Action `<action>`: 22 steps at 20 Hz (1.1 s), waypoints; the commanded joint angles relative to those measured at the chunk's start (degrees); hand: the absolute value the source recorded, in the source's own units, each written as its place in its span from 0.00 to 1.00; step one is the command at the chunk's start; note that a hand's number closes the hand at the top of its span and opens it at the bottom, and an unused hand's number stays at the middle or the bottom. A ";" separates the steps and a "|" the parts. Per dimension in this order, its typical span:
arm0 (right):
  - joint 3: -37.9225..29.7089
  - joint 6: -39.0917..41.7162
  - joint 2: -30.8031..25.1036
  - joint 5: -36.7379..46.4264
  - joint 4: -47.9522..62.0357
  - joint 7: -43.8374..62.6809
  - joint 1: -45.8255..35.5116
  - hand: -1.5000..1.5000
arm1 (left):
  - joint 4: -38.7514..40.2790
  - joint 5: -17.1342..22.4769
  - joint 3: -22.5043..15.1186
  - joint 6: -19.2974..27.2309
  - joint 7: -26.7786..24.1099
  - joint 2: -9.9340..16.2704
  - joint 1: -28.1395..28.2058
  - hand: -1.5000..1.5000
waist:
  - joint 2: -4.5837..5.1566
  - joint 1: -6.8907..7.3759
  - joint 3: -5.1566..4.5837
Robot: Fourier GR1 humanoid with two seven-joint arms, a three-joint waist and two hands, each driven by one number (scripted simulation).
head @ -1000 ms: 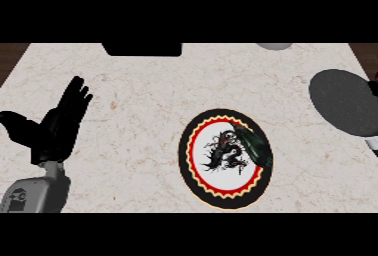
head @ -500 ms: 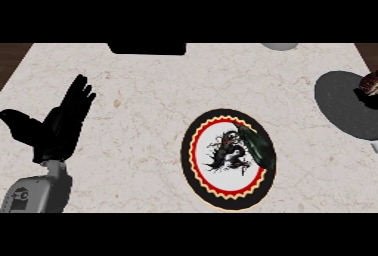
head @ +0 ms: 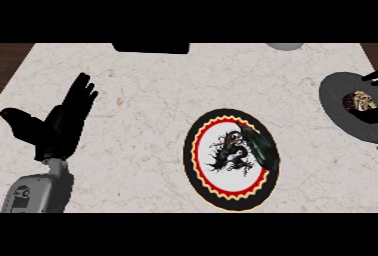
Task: Pick the cupcake from the plate and place it in the pan
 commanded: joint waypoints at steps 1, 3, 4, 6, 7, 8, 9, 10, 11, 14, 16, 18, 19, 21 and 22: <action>-0.71 2.41 -1.44 -0.40 5.78 -2.17 -1.13 0.00 | 1.33 1.52 2.10 -1.90 -1.83 1.59 -0.36 0.50 | 0.27 0.31 0.04; -2.15 1.98 -1.56 -2.05 6.71 -5.97 0.36 0.00 | -0.81 -0.26 -0.09 0.08 -0.52 -0.34 1.35 0.50 | 0.00 -0.13 0.07; -3.51 3.28 -3.18 -3.35 6.62 -6.16 -1.09 0.00 | -2.27 -0.90 -1.32 0.68 1.29 -0.80 1.05 0.50 | 0.05 0.14 0.12; -6.70 5.20 -3.97 -7.13 6.14 -11.10 -0.54 0.00 | -0.08 1.23 1.21 -1.45 -1.37 0.60 1.32 0.50 | -0.05 -0.48 0.09; -8.49 4.45 -3.02 -8.98 6.32 -12.50 0.15 0.00 | -3.16 0.03 -0.72 0.60 1.64 -0.90 1.91 0.50 | -0.14 -0.18 0.20; -10.01 5.97 -4.10 -10.59 6.60 -13.66 0.13 0.00 | -0.85 -1.25 -0.84 1.27 -0.09 -1.26 1.27 0.50 | 0.01 -0.72 0.18; -11.43 6.61 -3.52 -12.19 6.93 -12.55 -0.79 0.00 | -2.52 0.89 0.90 -1.09 0.08 0.86 2.70 0.50 | -0.28 -0.41 0.10; -12.79 9.05 -4.15 -13.72 7.55 -11.84 -1.92 0.00 | -2.19 -0.74 -0.63 0.98 1.37 -0.72 1.34 0.50 | -0.25 -0.73 0.11; -14.22 12.79 -7.12 -15.36 7.53 -13.65 -1.36 0.00 | 1.54 -0.69 -0.20 0.01 -2.36 -1.14 2.89 0.50 | -0.23 -1.67 0.02; -18.06 19.27 -9.80 -19.52 9.76 -13.67 0.03 0.00 | -1.28 0.16 1.39 0.21 0.40 0.66 1.45 0.50 | -0.42 -1.59 0.06; -20.35 24.91 -13.47 -21.89 10.83 -15.02 1.94 0.00 | -1.11 0.85 1.61 -1.31 -0.52 1.20 3.62 0.50 | -0.29 -1.46 0.12; -21.25 28.65 -14.88 -22.96 11.42 -17.79 5.06 0.00 | -1.80 0.17 1.52 0.64 1.16 0.63 0.88 0.50 | -0.17 -1.67 0.23; -22.02 32.35 -17.03 -23.92 11.54 -18.09 5.30 0.00 | -1.52 0.02 1.34 0.49 0.62 0.49 1.14 0.50 | -0.28 -1.95 0.20; -23.22 38.47 -18.85 -25.32 12.54 -21.13 8.85 0.00 | -2.57 -0.35 0.85 0.44 0.95 0.46 3.04 0.50 | -0.37 -2.22 0.30; -23.08 42.53 -21.41 -25.52 12.42 -19.42 8.02 0.00 | -0.06 -0.03 1.47 0.79 -0.58 -0.28 1.31 0.50 | -0.43 -2.67 0.11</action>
